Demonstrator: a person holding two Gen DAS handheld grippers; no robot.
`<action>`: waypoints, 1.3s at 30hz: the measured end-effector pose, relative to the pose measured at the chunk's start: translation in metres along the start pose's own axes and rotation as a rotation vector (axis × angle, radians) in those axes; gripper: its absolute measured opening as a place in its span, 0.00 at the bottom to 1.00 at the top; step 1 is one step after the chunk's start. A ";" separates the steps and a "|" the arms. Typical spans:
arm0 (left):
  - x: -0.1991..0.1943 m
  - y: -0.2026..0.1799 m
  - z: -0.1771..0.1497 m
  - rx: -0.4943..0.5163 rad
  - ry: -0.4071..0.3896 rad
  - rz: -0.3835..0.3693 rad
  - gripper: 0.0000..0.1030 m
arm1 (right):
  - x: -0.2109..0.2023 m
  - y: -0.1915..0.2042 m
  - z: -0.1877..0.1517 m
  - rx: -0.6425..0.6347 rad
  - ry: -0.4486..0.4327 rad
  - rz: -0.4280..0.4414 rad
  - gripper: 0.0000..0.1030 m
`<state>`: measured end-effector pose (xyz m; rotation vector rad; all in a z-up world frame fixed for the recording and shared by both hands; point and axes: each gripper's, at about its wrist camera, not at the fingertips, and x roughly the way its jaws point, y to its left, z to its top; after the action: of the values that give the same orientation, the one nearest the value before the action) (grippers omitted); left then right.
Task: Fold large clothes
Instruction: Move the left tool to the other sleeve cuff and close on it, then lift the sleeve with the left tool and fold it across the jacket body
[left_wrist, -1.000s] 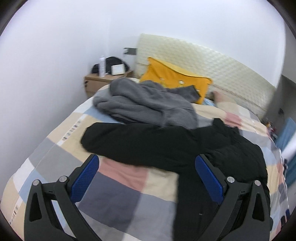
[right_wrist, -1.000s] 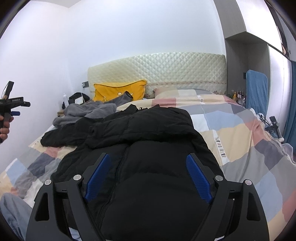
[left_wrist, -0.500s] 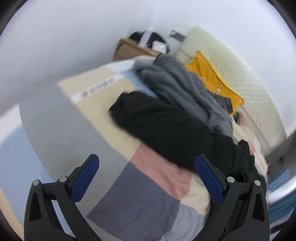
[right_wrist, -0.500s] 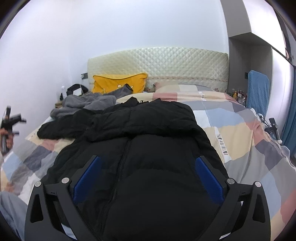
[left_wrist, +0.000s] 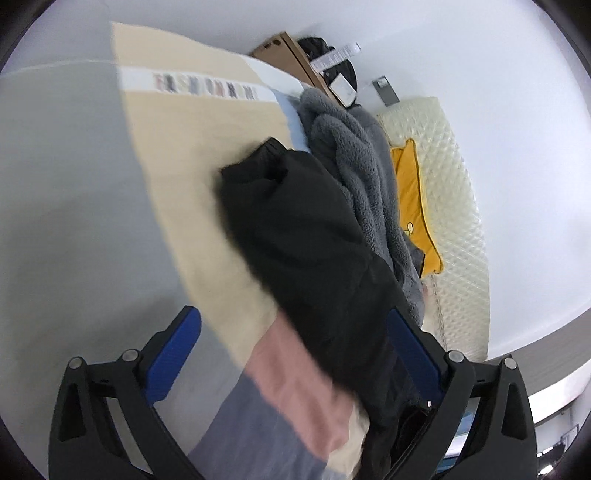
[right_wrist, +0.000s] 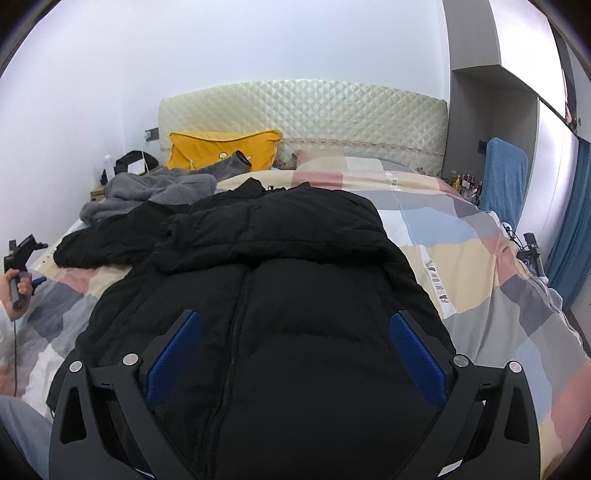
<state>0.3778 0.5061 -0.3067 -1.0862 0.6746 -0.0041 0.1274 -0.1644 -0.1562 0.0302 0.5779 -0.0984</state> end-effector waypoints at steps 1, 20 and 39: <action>0.008 0.000 0.002 0.001 0.008 -0.002 0.95 | 0.003 0.001 0.001 0.003 0.007 -0.001 0.99; 0.073 -0.014 0.046 -0.009 -0.061 0.039 0.26 | 0.043 0.009 -0.001 0.044 0.074 -0.056 0.99; -0.032 -0.179 0.025 0.311 -0.181 0.159 0.06 | 0.002 -0.011 0.009 0.072 -0.005 -0.002 0.99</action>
<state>0.4213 0.4495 -0.1379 -0.7222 0.5727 0.1215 0.1328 -0.1757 -0.1500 0.0989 0.5696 -0.1213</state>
